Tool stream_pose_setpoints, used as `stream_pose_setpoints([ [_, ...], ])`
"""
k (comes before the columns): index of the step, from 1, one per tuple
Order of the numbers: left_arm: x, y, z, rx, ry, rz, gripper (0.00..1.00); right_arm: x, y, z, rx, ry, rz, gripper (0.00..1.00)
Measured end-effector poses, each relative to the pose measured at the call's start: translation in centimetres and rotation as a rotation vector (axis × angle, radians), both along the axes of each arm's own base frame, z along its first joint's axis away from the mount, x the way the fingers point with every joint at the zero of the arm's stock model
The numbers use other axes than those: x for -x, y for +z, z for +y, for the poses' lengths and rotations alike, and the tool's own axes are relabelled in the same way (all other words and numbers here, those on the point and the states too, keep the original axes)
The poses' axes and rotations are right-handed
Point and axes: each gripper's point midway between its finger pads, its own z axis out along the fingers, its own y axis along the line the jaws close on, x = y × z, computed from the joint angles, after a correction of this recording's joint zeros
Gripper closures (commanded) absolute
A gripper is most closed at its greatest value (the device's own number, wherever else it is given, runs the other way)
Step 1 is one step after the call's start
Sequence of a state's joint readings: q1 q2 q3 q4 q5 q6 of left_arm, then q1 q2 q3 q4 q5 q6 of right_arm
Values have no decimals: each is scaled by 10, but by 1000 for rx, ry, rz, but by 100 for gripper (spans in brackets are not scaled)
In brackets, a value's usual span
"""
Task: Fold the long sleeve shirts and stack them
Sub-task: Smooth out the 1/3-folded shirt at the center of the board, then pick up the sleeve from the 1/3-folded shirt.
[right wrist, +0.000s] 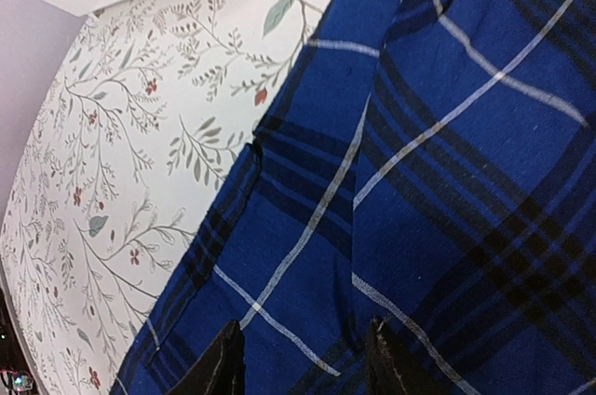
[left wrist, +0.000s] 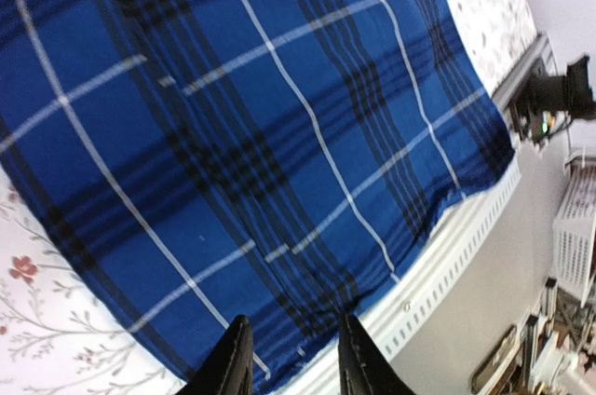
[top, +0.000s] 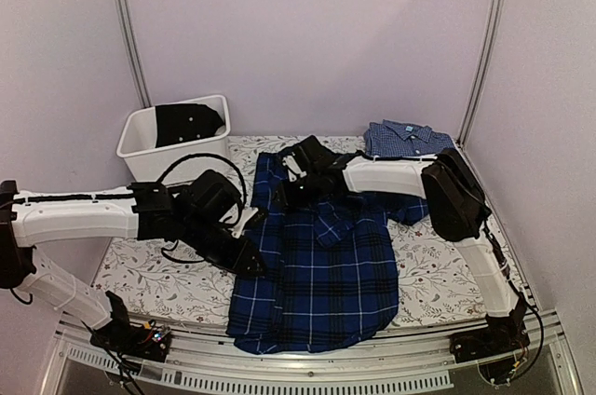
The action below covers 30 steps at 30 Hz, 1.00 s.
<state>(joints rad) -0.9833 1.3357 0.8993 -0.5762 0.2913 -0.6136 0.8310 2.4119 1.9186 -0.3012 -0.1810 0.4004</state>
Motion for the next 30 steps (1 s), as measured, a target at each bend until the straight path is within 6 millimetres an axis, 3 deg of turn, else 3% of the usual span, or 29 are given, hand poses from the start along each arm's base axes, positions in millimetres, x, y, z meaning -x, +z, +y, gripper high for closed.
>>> stream_pose_setpoints([
  [8,-108,-5,10,38,234,-80,73,5,101,-29,-34,-44,-155,50],
  [13,-151,-33,1,26,281,-86,74,17,129,-58,6,-61,-220,42],
  [16,-166,-58,-2,3,296,-62,75,18,127,-70,64,-63,-247,38],
  [21,-183,-92,-4,-31,305,-26,75,18,102,-92,193,-49,-263,38],
  [24,-187,-97,-4,-35,306,-17,75,13,87,-109,241,-49,-247,38],
  [30,-192,-91,-9,-17,292,-33,74,6,51,-151,330,-56,-191,39],
])
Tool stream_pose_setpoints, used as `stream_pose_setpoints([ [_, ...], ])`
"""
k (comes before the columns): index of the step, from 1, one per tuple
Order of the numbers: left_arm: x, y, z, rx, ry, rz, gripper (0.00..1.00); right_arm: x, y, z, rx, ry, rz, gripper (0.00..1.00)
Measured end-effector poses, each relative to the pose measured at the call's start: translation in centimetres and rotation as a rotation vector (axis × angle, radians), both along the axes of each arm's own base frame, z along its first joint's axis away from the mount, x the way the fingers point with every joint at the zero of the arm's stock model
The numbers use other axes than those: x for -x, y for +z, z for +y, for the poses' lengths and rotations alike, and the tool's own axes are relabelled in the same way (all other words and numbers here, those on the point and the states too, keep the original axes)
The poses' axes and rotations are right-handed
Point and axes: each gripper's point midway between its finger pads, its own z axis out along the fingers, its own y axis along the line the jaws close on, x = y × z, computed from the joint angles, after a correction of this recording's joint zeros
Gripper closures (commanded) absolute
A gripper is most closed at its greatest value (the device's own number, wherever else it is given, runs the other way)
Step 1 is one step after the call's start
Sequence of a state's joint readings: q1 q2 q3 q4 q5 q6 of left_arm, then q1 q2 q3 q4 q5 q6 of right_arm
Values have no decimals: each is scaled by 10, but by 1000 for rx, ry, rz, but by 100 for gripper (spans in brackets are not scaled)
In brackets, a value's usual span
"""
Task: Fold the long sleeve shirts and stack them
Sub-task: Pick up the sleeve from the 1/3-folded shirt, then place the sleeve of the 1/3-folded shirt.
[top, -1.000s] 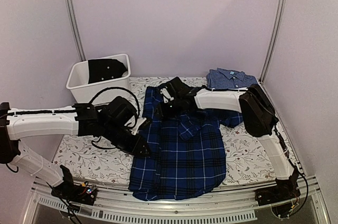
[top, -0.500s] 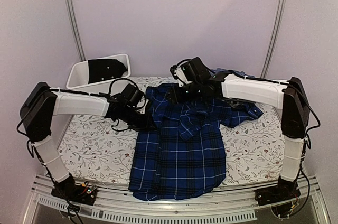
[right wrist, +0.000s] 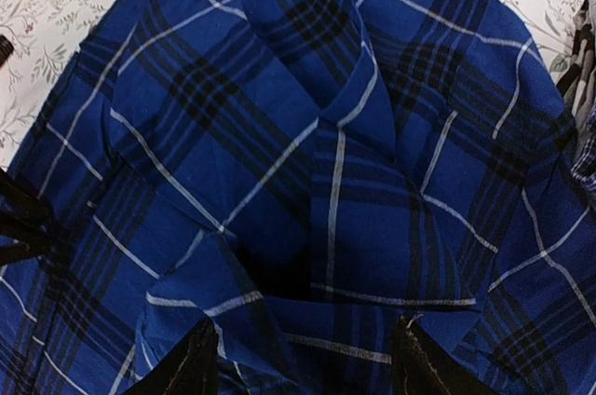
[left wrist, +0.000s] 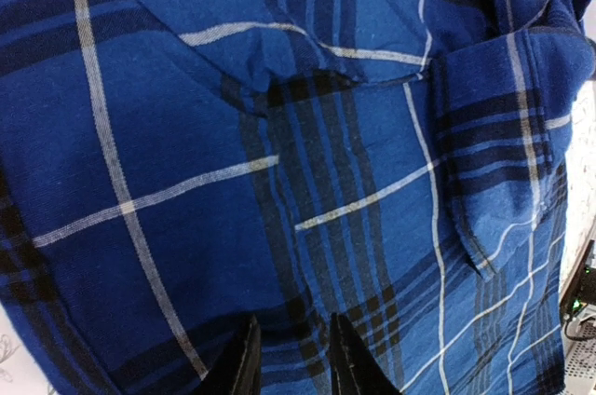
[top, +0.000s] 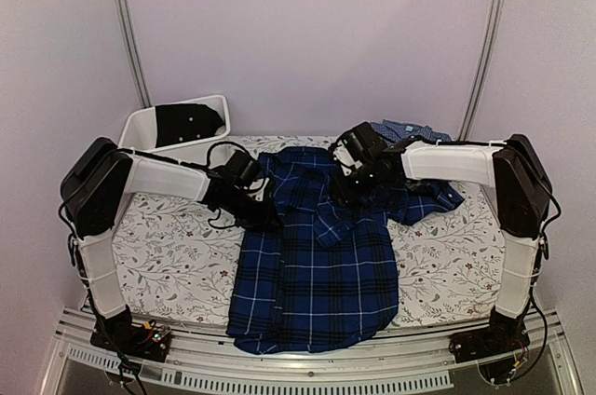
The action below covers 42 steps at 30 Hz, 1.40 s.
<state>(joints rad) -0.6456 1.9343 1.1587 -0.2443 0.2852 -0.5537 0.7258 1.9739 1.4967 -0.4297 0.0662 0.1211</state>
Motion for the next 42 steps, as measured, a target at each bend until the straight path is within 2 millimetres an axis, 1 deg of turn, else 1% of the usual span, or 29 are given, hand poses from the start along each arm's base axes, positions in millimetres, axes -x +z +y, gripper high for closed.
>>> stream_pose_setpoints([
  [2,-1,2,-1,4,-7,-5,71,6,-12,-8,26,11,26,39],
  [5,-1,6,-4,14,-17,-8,69,15,-21,-11,46,36,48,42],
  [7,-2,11,-6,24,-24,-15,68,18,-24,-11,56,50,53,46],
  [9,-3,17,-8,39,-32,-23,66,20,-25,-10,56,63,56,58],
  [10,-2,21,-10,51,-37,-26,66,20,-25,-9,58,71,54,65],
  [11,-2,25,-12,62,-42,-29,65,20,-25,-9,57,77,52,74],
  [12,-2,30,-13,75,-48,-31,65,20,-25,-8,55,79,53,78],
  [13,-1,34,-15,87,-53,-33,65,20,-24,-8,58,88,50,86],
  [15,1,45,-18,116,-65,-42,65,21,-25,-8,62,95,52,97],
  [16,1,50,-19,127,-68,-45,64,21,-23,-8,60,92,52,100],
  [18,2,63,-20,157,-72,-57,64,19,-18,-6,56,99,48,100],
  [20,1,75,-20,182,-73,-68,64,16,-6,1,34,105,35,100],
  [22,-1,90,-17,213,-70,-84,64,9,13,9,0,110,4,100],
  [24,-4,102,-13,234,-65,-100,64,4,40,18,-46,114,-36,100],
  [25,-5,109,-11,247,-63,-108,64,3,50,21,-64,114,-51,100],
  [27,-7,119,-7,265,-56,-123,64,4,82,27,-116,113,-99,100],
  [30,-10,134,2,286,-41,-144,64,15,123,34,-187,122,-162,100],
  [31,-12,140,6,293,-31,-155,63,22,139,38,-220,132,-189,100],
  [32,-14,145,10,298,-23,-166,63,30,150,43,-248,145,-208,100],
  [33,-16,151,14,304,-14,-178,62,41,157,47,-274,161,-223,99],
  [34,-17,160,18,313,-7,-197,62,51,157,50,-289,175,-222,95],
  [35,-18,161,21,313,-1,-201,61,61,153,53,-301,192,-215,90],
  [37,-17,169,26,321,6,-218,61,81,125,57,-297,221,-160,77],
  [38,-16,170,27,322,7,-220,61,91,103,58,-280,236,-122,70],
  [39,-14,171,28,325,7,-222,60,102,76,57,-253,247,-71,63],
  [41,-10,168,30,322,5,-212,61,124,18,49,-175,256,49,49],
  [42,-7,163,31,317,5,-201,61,134,-6,43,-139,255,100,44],
])
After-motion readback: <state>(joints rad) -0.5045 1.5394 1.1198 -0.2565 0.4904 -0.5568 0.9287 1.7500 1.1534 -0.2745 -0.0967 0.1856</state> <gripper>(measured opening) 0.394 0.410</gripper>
